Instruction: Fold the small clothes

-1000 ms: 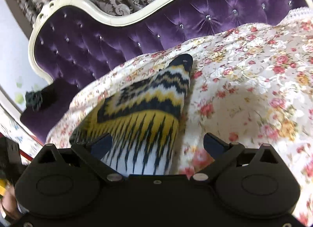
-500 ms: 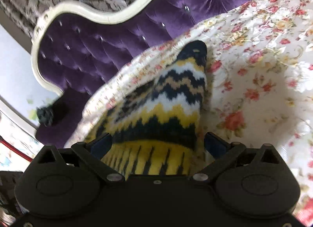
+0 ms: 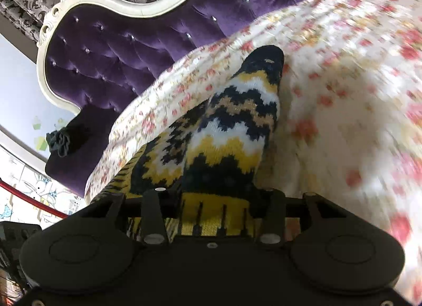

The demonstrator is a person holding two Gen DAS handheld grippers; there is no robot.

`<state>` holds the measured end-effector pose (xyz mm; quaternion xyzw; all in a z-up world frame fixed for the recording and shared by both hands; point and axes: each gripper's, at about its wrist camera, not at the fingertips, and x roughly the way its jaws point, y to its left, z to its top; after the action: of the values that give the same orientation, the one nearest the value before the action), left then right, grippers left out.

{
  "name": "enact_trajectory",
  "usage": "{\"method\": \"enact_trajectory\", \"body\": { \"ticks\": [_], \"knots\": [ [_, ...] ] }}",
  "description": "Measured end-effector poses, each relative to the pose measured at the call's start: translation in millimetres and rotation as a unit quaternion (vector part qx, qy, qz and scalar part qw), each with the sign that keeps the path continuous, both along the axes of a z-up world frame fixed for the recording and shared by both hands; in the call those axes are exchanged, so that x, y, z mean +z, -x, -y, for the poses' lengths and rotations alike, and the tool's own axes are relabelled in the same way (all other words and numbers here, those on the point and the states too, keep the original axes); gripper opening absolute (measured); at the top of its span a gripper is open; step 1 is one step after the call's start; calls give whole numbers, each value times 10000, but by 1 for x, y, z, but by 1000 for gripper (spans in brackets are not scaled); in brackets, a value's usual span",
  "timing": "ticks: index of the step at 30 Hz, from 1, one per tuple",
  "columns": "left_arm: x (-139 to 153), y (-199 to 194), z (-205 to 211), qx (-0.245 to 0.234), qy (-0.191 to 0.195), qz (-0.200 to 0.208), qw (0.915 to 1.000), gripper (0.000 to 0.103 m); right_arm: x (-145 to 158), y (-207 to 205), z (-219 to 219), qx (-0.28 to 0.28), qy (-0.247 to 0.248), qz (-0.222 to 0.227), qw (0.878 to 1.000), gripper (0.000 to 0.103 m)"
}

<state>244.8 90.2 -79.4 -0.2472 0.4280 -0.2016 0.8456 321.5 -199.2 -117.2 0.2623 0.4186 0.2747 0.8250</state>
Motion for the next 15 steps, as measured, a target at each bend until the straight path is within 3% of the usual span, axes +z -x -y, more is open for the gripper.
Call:
{"method": "enact_trajectory", "body": {
  "ticks": [8,15],
  "knots": [
    [8,88,25,-548,119,-129,9983,35,3,87,24,82,142,-233,9996,53],
    [3,159,28,-611,129,-166,9979,35,2,168,38,93,117,-240,9996,56]
  ]
}}
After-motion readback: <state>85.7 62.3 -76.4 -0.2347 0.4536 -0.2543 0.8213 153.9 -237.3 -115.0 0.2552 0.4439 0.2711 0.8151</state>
